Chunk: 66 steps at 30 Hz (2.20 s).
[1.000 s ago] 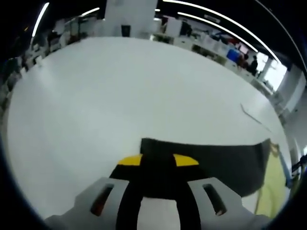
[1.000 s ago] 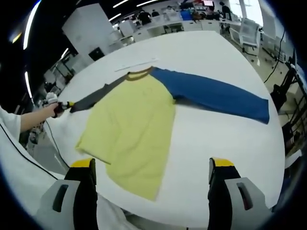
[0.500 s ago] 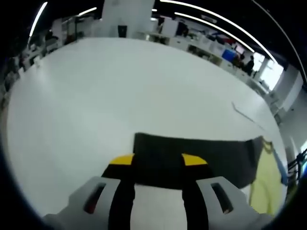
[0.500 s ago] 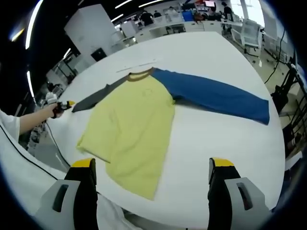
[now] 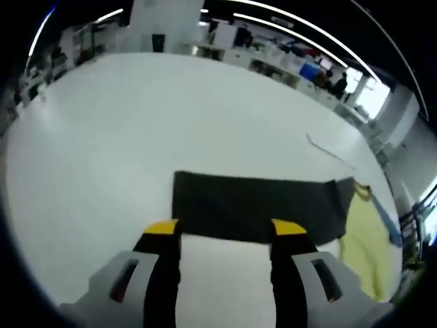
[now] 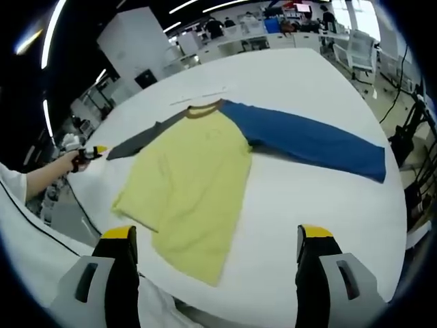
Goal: Fold the garment on the visible template until the final outline fits inside the template.
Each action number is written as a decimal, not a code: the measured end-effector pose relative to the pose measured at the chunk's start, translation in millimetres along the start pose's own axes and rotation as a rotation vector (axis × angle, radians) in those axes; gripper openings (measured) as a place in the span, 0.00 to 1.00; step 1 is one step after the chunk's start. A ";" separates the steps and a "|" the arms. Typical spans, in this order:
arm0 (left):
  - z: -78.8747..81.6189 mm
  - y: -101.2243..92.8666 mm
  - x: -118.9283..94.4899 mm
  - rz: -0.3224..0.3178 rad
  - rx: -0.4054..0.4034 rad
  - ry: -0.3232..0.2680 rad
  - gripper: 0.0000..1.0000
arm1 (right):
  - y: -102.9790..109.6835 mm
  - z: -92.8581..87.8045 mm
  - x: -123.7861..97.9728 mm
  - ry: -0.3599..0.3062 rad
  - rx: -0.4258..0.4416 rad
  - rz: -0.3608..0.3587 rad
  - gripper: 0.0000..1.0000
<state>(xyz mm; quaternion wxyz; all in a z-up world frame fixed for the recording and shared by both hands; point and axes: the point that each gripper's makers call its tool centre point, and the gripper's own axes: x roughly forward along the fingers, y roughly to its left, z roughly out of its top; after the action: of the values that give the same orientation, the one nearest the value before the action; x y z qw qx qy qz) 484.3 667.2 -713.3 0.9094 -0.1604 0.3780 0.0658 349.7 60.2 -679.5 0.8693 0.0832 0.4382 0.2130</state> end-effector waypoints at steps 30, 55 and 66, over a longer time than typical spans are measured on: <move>-62.0 -92.7 -67.3 -0.226 0.111 0.079 0.77 | -6.2 3.5 -1.7 -0.028 -0.018 0.056 0.96; -117.9 -173.7 -112.8 -0.385 0.174 0.172 0.96 | -12.3 0.4 -2.9 -0.022 -0.015 0.075 0.96; -139.9 -189.0 -130.7 -0.433 0.206 0.210 0.99 | -14.2 -2.4 -4.2 -0.019 -0.014 0.079 0.96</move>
<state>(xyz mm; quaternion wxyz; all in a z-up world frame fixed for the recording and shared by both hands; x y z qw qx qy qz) 344.4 442.0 -667.7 0.8696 -0.1501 0.4320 -0.1861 349.8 45.6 -682.6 0.8649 0.0964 0.4248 0.2494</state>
